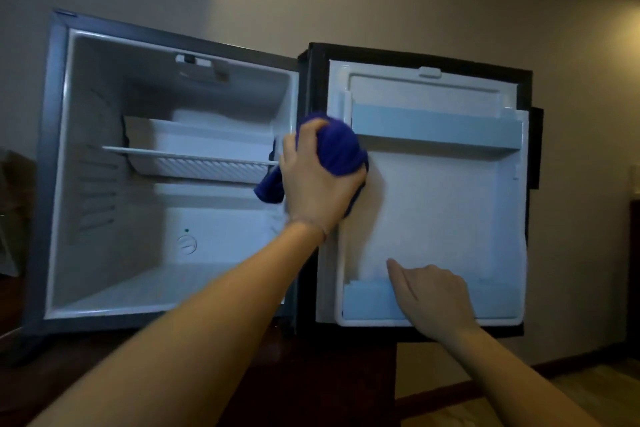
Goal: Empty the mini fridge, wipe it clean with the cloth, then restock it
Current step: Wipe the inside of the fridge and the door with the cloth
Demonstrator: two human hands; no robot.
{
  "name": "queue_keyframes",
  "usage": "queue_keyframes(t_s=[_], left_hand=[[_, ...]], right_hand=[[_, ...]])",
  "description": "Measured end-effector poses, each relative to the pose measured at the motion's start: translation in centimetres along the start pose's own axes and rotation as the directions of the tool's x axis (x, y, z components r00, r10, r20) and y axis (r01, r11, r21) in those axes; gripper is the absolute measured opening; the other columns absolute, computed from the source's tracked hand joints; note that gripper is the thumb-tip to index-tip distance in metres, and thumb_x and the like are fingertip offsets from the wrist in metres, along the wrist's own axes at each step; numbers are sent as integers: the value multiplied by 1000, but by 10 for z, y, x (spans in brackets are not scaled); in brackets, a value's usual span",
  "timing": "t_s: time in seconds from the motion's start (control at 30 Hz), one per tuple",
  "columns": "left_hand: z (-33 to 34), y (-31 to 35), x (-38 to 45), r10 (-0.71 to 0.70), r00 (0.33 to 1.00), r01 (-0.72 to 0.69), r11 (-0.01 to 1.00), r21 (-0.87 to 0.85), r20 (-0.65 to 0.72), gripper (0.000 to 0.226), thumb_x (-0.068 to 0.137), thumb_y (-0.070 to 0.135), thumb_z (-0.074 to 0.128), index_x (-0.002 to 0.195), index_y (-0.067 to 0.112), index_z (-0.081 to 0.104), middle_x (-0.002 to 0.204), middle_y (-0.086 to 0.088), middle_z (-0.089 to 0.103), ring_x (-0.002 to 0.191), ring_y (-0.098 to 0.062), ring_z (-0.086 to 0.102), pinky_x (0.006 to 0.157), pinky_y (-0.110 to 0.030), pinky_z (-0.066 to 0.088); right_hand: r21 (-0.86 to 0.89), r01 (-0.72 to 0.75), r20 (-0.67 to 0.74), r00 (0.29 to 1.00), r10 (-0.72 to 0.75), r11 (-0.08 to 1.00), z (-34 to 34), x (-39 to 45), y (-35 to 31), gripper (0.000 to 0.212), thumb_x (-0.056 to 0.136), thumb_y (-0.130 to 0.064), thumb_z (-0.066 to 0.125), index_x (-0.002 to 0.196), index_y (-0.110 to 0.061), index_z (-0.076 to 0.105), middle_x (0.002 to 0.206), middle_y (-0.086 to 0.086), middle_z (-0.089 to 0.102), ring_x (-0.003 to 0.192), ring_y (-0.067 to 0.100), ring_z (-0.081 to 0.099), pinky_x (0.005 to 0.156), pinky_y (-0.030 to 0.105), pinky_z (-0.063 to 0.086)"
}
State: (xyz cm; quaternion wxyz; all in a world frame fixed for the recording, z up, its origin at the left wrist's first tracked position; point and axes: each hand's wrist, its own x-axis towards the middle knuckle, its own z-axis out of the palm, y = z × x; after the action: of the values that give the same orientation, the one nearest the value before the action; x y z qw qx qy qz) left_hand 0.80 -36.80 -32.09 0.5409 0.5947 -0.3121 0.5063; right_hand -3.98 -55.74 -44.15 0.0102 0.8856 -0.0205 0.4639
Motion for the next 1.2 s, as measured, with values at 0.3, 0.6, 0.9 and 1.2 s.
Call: queue_keyframes(t_s=[0.3, 0.6, 0.9, 1.2], left_hand=[[-10, -44, -124, 5, 997, -13, 995, 101, 77, 82, 64, 42, 86, 130, 40, 38, 132, 3, 40, 120, -16, 42, 98, -26, 35], [-4, -13, 2, 127, 989, -133, 988, 80, 75, 72, 68, 53, 82, 126, 34, 44, 131, -2, 43, 118, -23, 42, 100, -33, 36], [-1, 23, 147, 89, 995, -93, 987, -129, -33, 72, 69, 51, 83, 128, 31, 47, 127, 1, 44, 119, -17, 46, 104, -37, 41], [0, 1, 151, -70, 994, 29, 916, -399, -88, 65, 63, 41, 88, 114, 26, 51, 118, 1, 59, 107, -14, 60, 96, -42, 53]], right_hand=[[-45, 26, -85, 996, -29, 999, 34, 9, 15, 73, 95, -57, 7, 72, -21, 66, 56, 0, 61, 52, 23, 59, 47, 31, 32], [-138, 168, -214, 957, -195, 976, 33, 7, 15, 72, 107, -40, 12, 69, -16, 68, 41, -4, 40, 32, 21, 44, 41, 19, 6], [-153, 112, -244, 959, -148, 982, 34, 7, 12, 70, 107, -42, 15, 61, -23, 64, 42, -3, 47, 36, 22, 49, 41, 27, 18], [-102, 203, -203, 954, -220, 974, 41, 16, 23, 64, 109, -32, 22, 79, -12, 74, 48, 1, 52, 39, 24, 50, 36, 32, 35]])
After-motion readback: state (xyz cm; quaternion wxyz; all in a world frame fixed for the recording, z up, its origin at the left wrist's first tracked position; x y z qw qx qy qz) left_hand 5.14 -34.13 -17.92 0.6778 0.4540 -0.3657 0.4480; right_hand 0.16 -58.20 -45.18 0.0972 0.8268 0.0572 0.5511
